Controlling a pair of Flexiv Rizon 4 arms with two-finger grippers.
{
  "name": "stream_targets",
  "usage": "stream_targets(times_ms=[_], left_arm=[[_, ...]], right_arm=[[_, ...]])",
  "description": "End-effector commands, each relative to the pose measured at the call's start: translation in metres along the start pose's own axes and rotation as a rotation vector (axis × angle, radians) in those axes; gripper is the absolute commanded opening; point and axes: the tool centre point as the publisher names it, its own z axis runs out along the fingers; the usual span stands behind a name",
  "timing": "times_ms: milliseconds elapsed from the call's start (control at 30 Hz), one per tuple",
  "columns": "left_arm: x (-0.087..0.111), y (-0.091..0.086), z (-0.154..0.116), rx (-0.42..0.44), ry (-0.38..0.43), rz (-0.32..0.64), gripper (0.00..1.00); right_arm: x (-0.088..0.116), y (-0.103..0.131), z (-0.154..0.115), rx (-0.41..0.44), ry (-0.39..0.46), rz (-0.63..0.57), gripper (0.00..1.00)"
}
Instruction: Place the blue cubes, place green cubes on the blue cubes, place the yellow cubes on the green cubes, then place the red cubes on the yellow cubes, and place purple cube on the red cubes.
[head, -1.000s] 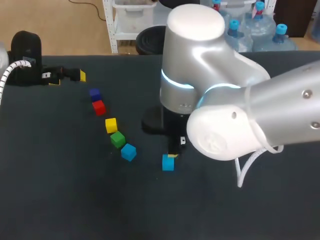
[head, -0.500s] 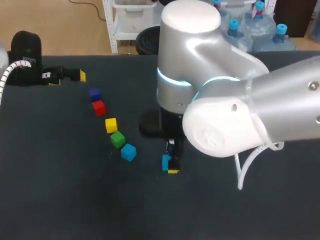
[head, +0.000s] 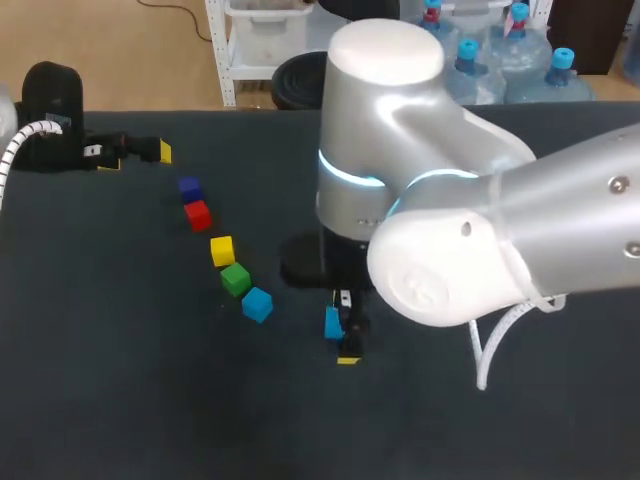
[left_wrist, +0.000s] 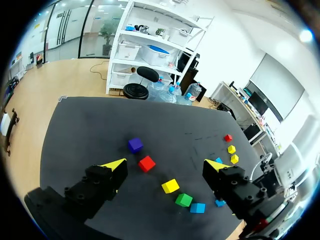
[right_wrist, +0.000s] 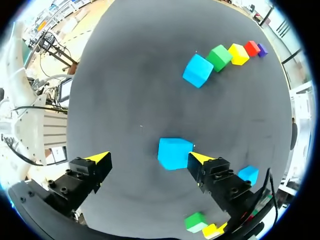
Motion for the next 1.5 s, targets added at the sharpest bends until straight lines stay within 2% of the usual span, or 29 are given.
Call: stream_targets(times_ms=[33,433,467,500,533,567,600,667,1100,1333,1500], left_arm=[[0.001,0.003,0.000,0.012,-0.006,0.002,1.00],[0.001,0.003,0.000,0.012,-0.006,0.002,1.00],[0.001,0.003,0.000,0.012,-0.006,0.002,1.00],[0.001,0.003,0.000,0.012,-0.006,0.002,1.00],[0.001,0.003,0.000,0.012,-0.006,0.002,1.00],[0.001,0.003,0.000,0.012,-0.006,0.002,1.00],[0.001,0.003,0.000,0.012,-0.006,0.002,1.00],[0.001,0.003,0.000,0.012,-0.006,0.002,1.00],[0.001,0.003,0.000,0.012,-0.006,0.002,1.00],[0.001,0.003,0.000,0.012,-0.006,0.002,1.00],[0.001,0.003,0.000,0.012,-0.006,0.002,1.00]], right_arm=[[-0.003,-0.004,0.010,0.002,0.007,0.004,1.00],[-0.001,-0.005,0.006,0.020,0.002,0.009,1.00],[-0.001,-0.005,0.006,0.022,0.003,0.009,0.93],[-0.001,-0.005,0.006,0.024,0.003,0.008,0.50],[-0.001,-0.005,0.006,0.027,0.005,0.007,0.39],[-0.001,-0.005,0.006,0.027,0.006,0.006,0.22],[-0.001,-0.005,0.006,0.028,0.006,0.005,0.12],[-0.001,-0.006,0.006,0.031,0.007,0.005,0.00],[-0.001,-0.016,0.001,0.054,0.000,0.006,0.00],[0.009,-0.045,-0.011,0.092,0.015,0.008,0.00],[0.010,-0.075,-0.010,0.062,0.008,0.012,0.00]])
